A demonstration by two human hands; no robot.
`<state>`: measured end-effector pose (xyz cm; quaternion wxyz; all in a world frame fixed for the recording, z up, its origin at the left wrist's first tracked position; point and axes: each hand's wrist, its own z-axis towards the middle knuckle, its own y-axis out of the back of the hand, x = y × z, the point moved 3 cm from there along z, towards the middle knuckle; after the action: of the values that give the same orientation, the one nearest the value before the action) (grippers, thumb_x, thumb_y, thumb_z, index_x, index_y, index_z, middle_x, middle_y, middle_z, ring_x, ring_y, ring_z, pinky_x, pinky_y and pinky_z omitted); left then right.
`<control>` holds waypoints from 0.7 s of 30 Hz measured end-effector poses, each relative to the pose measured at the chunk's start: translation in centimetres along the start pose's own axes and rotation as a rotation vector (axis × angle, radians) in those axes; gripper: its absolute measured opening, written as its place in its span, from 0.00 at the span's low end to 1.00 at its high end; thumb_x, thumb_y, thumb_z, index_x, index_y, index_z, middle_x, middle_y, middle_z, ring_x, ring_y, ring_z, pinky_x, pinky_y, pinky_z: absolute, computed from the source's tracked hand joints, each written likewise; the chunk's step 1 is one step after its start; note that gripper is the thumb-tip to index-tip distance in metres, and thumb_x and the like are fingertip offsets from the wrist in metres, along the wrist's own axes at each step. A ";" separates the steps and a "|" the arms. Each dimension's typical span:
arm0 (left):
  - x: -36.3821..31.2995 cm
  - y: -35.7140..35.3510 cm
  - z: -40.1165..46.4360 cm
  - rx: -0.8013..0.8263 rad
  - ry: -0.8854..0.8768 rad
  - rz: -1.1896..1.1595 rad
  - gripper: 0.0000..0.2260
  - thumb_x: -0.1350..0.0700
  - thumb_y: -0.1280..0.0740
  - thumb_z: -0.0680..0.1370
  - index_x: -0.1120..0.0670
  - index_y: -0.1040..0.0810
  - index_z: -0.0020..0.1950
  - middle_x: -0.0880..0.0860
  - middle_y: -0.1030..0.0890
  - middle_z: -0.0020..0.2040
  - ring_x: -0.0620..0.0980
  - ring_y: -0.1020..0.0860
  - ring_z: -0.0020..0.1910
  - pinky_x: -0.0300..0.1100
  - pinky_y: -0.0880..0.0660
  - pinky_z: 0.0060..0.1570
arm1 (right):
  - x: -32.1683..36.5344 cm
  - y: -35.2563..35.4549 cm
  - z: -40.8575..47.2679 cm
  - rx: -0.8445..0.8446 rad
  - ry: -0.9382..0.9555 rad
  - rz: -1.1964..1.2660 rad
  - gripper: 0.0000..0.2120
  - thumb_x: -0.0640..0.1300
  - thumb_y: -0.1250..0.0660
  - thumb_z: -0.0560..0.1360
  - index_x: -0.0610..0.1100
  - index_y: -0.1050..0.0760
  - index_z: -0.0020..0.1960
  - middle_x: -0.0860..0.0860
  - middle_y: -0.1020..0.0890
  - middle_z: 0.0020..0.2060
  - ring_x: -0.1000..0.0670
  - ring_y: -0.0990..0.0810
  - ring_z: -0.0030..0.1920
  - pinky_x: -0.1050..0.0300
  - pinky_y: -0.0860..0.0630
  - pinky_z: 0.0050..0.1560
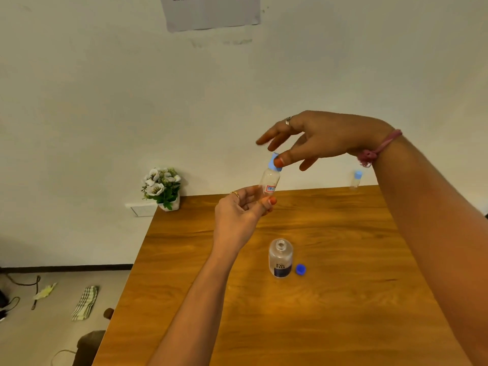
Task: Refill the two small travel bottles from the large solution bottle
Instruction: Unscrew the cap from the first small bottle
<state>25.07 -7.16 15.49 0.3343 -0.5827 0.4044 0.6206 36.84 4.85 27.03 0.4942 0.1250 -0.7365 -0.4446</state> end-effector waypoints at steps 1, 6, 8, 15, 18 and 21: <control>0.0 -0.2 -0.1 -0.001 -0.002 -0.004 0.19 0.58 0.27 0.71 0.56 0.23 0.61 0.51 0.16 0.49 0.45 0.17 0.44 0.34 0.21 0.42 | -0.2 0.1 0.0 -0.013 -0.041 0.001 0.22 0.52 0.31 0.72 0.52 0.29 0.64 0.53 0.21 0.53 0.53 0.18 0.45 0.59 0.18 0.40; 0.0 -0.9 -0.1 -0.006 -0.004 -0.018 0.19 0.58 0.26 0.71 0.57 0.23 0.61 0.52 0.16 0.50 0.46 0.17 0.45 0.34 0.21 0.42 | -0.8 -0.1 0.5 0.000 -0.041 -0.038 0.12 0.48 0.31 0.74 0.45 0.23 0.55 0.48 0.18 0.47 0.54 0.17 0.38 0.65 0.21 0.34; 0.2 -1.1 -0.2 -0.009 0.001 -0.028 0.19 0.59 0.27 0.71 0.57 0.23 0.61 0.52 0.17 0.51 0.45 0.17 0.45 0.33 0.21 0.42 | -0.9 0.3 0.2 0.021 -0.012 0.005 0.16 0.47 0.30 0.73 0.49 0.25 0.60 0.53 0.19 0.49 0.53 0.17 0.42 0.64 0.20 0.36; 0.7 -1.5 -0.4 -0.012 0.001 -0.028 0.18 0.58 0.26 0.71 0.56 0.23 0.60 0.52 0.16 0.50 0.46 0.17 0.45 0.36 0.20 0.44 | -1.1 -0.4 0.1 -0.009 0.004 -0.009 0.14 0.47 0.29 0.72 0.45 0.22 0.57 0.50 0.18 0.49 0.55 0.17 0.39 0.65 0.20 0.37; 0.9 -1.5 -0.4 -0.015 0.003 -0.037 0.19 0.58 0.26 0.70 0.56 0.22 0.60 0.52 0.16 0.50 0.46 0.17 0.46 0.37 0.20 0.45 | -1.1 -0.3 -0.1 -0.015 -0.046 0.007 0.20 0.53 0.30 0.71 0.46 0.25 0.60 0.51 0.19 0.49 0.53 0.17 0.41 0.64 0.20 0.37; 1.1 -1.6 -0.4 -0.003 0.010 -0.040 0.18 0.58 0.26 0.71 0.56 0.23 0.60 0.51 0.17 0.51 0.45 0.17 0.46 0.36 0.20 0.44 | -1.4 -0.9 0.3 -0.023 -0.096 -0.085 0.17 0.55 0.32 0.71 0.43 0.22 0.51 0.49 0.17 0.42 0.52 0.16 0.39 0.65 0.22 0.32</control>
<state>26.60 -6.85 14.25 0.3439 -0.5942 0.3935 0.6113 37.07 5.38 25.46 0.4403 0.1288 -0.7484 -0.4790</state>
